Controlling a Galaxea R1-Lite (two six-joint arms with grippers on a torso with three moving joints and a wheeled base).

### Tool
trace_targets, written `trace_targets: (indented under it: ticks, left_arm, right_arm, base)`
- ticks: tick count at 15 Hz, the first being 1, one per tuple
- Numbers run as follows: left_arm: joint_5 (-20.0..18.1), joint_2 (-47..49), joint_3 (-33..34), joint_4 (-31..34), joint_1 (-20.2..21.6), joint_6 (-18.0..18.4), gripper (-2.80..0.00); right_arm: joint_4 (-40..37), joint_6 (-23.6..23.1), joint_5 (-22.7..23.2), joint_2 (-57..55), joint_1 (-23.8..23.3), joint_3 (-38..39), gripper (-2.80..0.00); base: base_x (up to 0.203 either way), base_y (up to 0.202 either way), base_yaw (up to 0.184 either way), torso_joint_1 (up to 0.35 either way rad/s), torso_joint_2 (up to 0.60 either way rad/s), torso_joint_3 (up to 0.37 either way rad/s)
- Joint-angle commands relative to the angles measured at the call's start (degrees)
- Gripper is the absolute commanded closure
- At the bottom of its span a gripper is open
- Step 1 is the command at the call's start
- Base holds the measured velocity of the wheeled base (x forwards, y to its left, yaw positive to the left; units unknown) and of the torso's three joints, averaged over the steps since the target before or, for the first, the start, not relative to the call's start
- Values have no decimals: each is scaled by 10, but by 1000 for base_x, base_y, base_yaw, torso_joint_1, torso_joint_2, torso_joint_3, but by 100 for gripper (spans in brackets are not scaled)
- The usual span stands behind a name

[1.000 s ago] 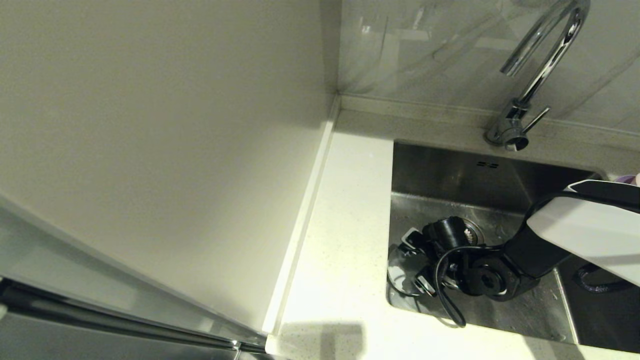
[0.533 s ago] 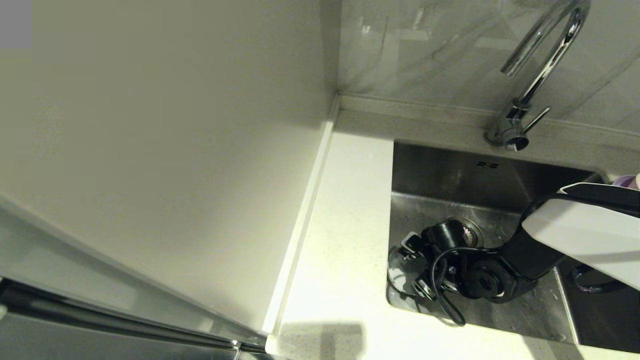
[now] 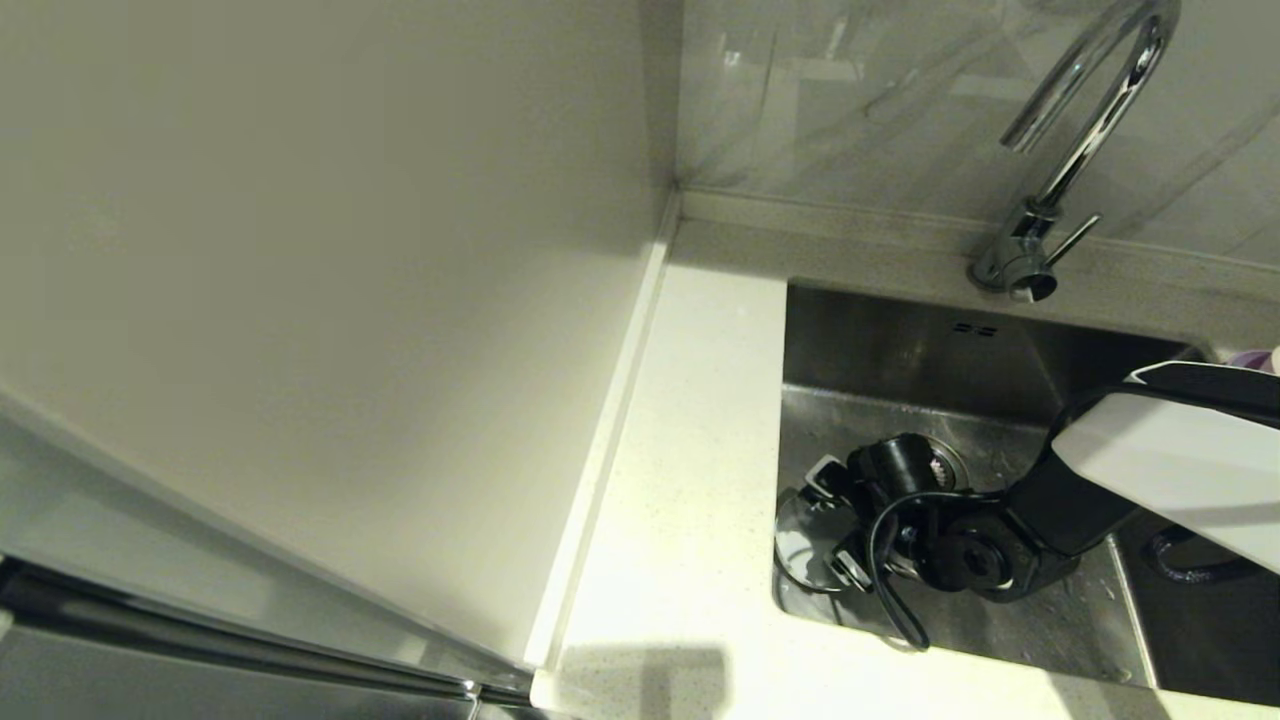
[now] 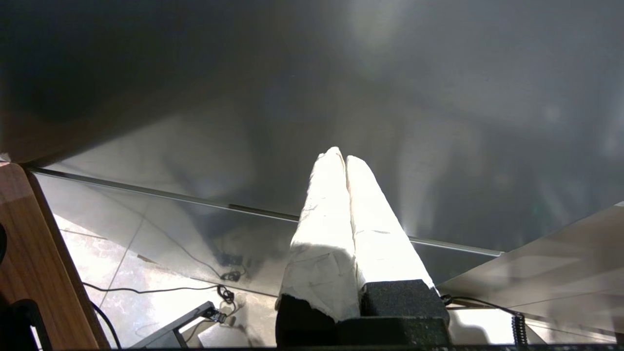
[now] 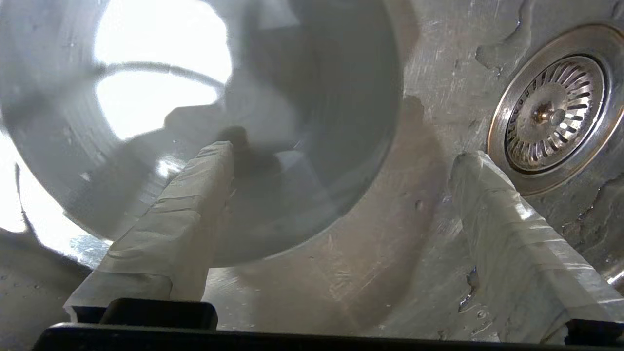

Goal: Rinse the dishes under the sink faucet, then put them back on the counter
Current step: Put a bowl back to the table from the sink

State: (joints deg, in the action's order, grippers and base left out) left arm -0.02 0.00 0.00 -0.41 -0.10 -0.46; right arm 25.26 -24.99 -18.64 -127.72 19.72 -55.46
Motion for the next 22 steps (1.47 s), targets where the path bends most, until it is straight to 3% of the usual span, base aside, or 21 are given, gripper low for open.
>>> trace_targets:
  ticks: [1,14,15,22]
  left_arm:
    - [0,0,2,0,0,0,0]
    - [0,0,2,0,0,0,0]
    - [0,0,2,0,0,0,0]
    - [0,0,2,0,0,0,0]
  right_arm:
    - [1,-1,-1,3,-3,3,-280]
    - [-1,-2,16,-32,-9,-4,-280]
    - [-1,-2,17,-34,-9,-5,0]
    - [0,-2,21,-35,-14,-18,0]
  base:
    - [0,0,0,0,0,0]
    - [0,0,0,0,0,0]
    - [0,0,0,0,0,0]
    - [0,0,0,0,0,0]
